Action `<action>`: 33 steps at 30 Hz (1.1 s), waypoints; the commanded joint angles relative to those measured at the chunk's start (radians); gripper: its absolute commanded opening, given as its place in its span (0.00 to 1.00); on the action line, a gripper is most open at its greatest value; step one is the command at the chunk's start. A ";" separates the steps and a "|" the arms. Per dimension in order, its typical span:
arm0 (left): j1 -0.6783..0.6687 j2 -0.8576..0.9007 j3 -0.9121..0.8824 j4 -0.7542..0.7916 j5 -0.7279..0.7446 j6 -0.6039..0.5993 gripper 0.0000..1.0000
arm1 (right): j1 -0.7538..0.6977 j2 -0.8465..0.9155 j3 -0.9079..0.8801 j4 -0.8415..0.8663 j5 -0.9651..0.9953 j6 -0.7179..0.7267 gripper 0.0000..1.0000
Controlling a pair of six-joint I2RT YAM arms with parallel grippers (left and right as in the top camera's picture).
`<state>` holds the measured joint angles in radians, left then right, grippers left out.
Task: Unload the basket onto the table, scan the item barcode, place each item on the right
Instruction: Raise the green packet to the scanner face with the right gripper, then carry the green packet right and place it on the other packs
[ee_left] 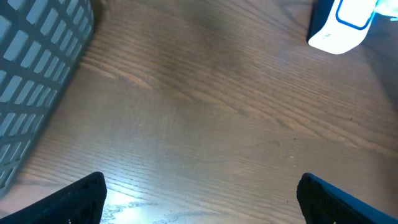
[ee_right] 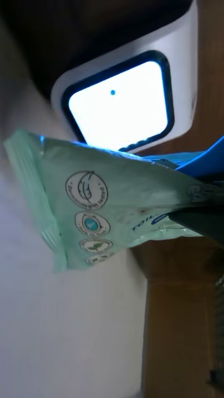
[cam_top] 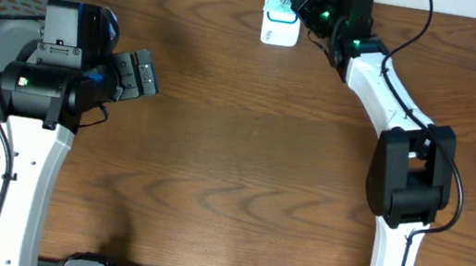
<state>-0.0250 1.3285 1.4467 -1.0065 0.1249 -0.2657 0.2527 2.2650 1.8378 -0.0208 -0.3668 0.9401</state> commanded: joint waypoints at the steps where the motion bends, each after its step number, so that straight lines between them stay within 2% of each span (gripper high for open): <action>1: 0.003 -0.002 0.001 -0.003 -0.005 -0.002 0.98 | 0.002 0.021 0.051 -0.072 0.013 0.037 0.01; 3: 0.003 -0.002 0.001 -0.003 -0.005 -0.001 0.98 | -0.005 0.021 0.051 -0.098 0.024 0.039 0.01; 6: 0.003 -0.002 0.001 -0.003 -0.005 -0.002 0.98 | -0.050 0.018 0.099 -0.126 -0.051 -0.040 0.01; 9: 0.003 -0.002 0.001 -0.003 -0.005 -0.001 0.98 | -0.100 0.018 0.202 -0.264 -0.070 -0.060 0.01; 15: 0.003 -0.002 0.001 -0.003 -0.005 -0.002 0.98 | -0.293 0.018 0.515 -0.737 0.052 -0.268 0.01; 18: 0.003 -0.002 0.001 -0.003 -0.005 -0.002 0.98 | -0.421 0.018 0.579 -0.968 0.175 -0.371 0.01; 20: 0.003 -0.002 0.001 -0.003 -0.005 -0.001 0.98 | -0.527 0.019 0.578 -1.114 0.235 -0.365 0.01; 22: 0.003 -0.002 0.001 -0.003 -0.005 -0.002 0.98 | -0.620 0.019 0.567 -1.187 0.234 -0.365 0.01; 28: 0.003 -0.002 0.001 -0.003 -0.005 -0.002 0.98 | -0.843 0.019 0.547 -1.266 0.234 -0.367 0.01; 33: 0.003 -0.002 0.001 -0.003 -0.005 -0.002 0.98 | -0.909 0.019 0.500 -1.224 0.264 -0.400 0.01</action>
<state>-0.0250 1.3285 1.4467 -1.0069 0.1249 -0.2657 -0.6518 2.2845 2.3657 -1.2602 -0.1310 0.5781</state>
